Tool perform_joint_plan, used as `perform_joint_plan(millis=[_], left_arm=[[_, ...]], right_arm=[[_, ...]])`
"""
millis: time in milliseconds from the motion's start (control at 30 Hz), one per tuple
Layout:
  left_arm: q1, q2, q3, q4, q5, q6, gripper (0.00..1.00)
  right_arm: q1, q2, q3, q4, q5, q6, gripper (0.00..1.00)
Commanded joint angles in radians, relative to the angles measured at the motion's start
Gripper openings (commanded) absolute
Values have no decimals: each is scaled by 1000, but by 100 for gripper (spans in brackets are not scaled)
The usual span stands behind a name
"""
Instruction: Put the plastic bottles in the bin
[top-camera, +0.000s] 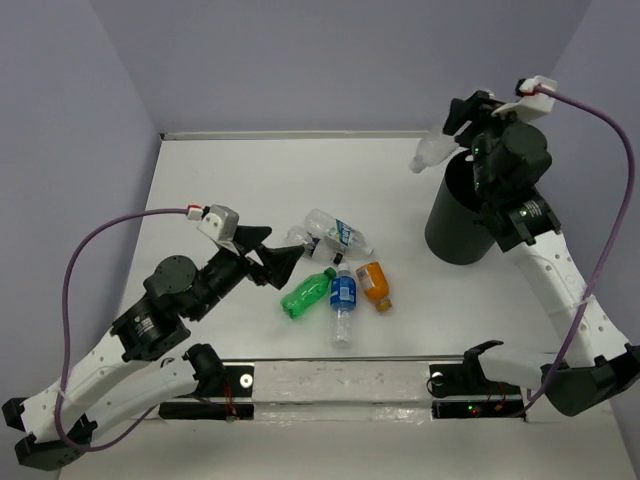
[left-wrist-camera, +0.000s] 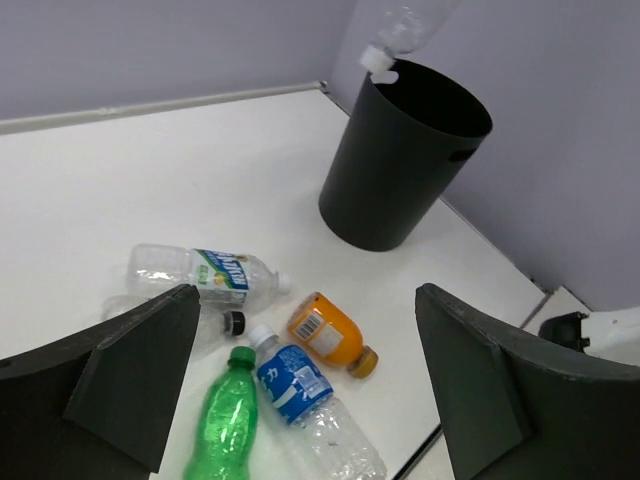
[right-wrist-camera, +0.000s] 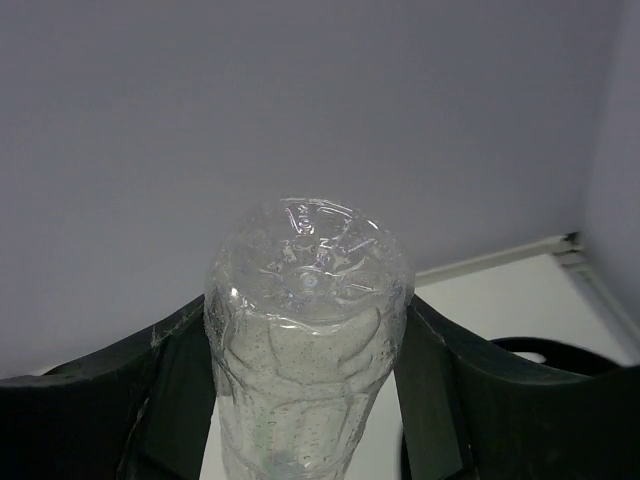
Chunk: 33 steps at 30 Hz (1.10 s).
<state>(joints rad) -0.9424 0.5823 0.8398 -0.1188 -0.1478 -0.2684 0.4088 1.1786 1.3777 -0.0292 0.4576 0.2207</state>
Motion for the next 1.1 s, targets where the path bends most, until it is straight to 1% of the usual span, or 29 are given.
perform_joint_plan(millis=[0,100,167,200,267,300,367,400,433,467,500,533,567,633,733,767,800,833,867,967,1000,1067], left_arm=[[-6,-33,-14,-61,-133,81,99],[2,-53,-68,-18,-150,74,99],[28,-58,-76,-33,-165,84,99],[30,-61,-79,-42,-182,93,99],[33,-74,-84,-50,-206,95,99],[33,-82,-87,-45,-200,95,99],[42,-93,-91,-32,-178,103,99],[44,-95,-93,-32,-176,101,99],[47,-93,-93,-35,-177,100,99],[47,-91,-91,-38,-182,98,99],[47,-88,-90,-39,-190,97,99],[48,-88,-90,-44,-194,95,99],[51,-88,-91,-42,-200,94,99],[60,-85,-91,-42,-205,95,99],[82,-78,-93,-36,-205,93,99],[88,-70,-93,-36,-202,95,99],[97,-65,-91,-33,-200,95,99],[108,-59,-91,-32,-196,94,99],[126,-49,-91,-33,-188,95,99],[146,-35,-91,-35,-179,92,99],[155,-32,-91,-35,-180,90,99],[163,-29,-93,-32,-180,92,99]], right_arm=[[-157,23,32,-15,217,-161,35],[-192,9,-23,-17,297,-198,35],[-234,-3,-54,-15,302,-205,35],[-249,-16,-81,-15,299,-198,34],[-278,-22,-107,-17,244,-167,34],[-278,-20,-118,-18,242,-165,34],[-278,-5,-140,-34,239,-156,40],[-278,7,-147,-44,236,-152,46],[-278,13,-150,-61,230,-149,69],[-278,16,-147,-75,233,-146,82],[-278,22,-138,-90,234,-138,93],[-278,26,-128,-106,231,-138,98],[-278,26,-93,-136,202,-138,100],[-278,18,-30,-185,147,-139,100],[-268,-20,6,-230,-66,-100,98],[-227,-36,1,-238,-127,-86,94],[-193,-59,-18,-239,-213,-64,93],[-156,-66,-34,-242,-249,-61,92],[-69,-73,-51,-258,-272,-46,91],[71,-77,-144,-302,-287,-29,90],[152,-76,-211,-307,-331,3,89],[235,-74,-285,-313,-375,40,88]])
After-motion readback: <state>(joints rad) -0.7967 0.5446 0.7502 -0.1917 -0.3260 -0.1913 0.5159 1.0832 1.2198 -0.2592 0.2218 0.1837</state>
